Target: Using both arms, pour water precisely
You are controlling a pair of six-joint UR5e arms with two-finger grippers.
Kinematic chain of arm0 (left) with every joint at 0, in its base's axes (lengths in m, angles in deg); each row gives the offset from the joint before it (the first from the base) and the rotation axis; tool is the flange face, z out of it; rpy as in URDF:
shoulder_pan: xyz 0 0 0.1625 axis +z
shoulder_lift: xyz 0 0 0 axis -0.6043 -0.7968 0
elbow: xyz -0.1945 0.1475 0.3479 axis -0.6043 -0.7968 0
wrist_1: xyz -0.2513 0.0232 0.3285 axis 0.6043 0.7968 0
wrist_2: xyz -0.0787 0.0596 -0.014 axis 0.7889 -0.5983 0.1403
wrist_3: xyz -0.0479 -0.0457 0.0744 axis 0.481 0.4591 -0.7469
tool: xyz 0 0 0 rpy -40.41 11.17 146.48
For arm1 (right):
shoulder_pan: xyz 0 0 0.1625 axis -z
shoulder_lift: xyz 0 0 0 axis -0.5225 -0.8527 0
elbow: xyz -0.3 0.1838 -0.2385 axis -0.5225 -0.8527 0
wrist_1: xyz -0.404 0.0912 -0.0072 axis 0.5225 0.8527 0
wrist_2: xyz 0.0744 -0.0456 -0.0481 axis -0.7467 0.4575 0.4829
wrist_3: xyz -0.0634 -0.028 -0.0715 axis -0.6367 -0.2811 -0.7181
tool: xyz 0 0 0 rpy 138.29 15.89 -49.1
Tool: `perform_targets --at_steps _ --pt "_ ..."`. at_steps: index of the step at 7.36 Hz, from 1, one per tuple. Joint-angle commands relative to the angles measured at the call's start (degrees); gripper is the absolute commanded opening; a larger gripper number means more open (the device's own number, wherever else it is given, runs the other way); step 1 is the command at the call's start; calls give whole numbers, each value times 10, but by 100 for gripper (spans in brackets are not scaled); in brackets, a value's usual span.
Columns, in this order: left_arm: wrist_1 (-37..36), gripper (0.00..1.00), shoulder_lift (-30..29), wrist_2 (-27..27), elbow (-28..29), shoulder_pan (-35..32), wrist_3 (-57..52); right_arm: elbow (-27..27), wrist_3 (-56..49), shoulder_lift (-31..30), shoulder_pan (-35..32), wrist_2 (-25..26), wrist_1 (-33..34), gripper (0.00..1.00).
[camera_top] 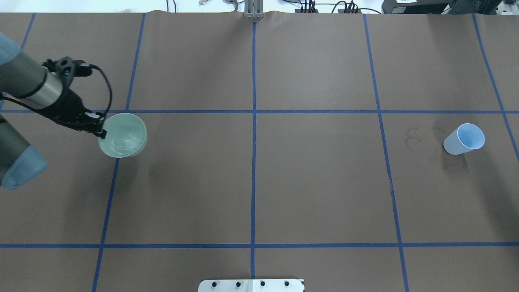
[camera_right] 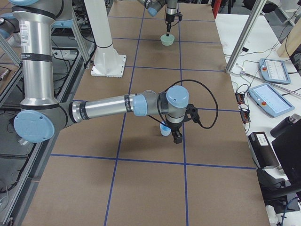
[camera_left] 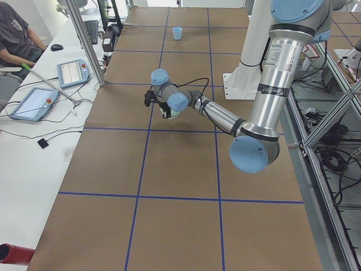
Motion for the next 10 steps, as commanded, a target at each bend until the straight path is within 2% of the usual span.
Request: perform_targets --at_steps 1,5,10 --pt "0 0 62 10 37 -68 -119 10 1 -15 -2 -2 0 100" --pt "0 0 68 18 105 -104 -151 21 1 -23 -4 -2 0 100" --pt "-3 0 70 27 130 -98 -151 21 3 -24 -4 -2 0 100"
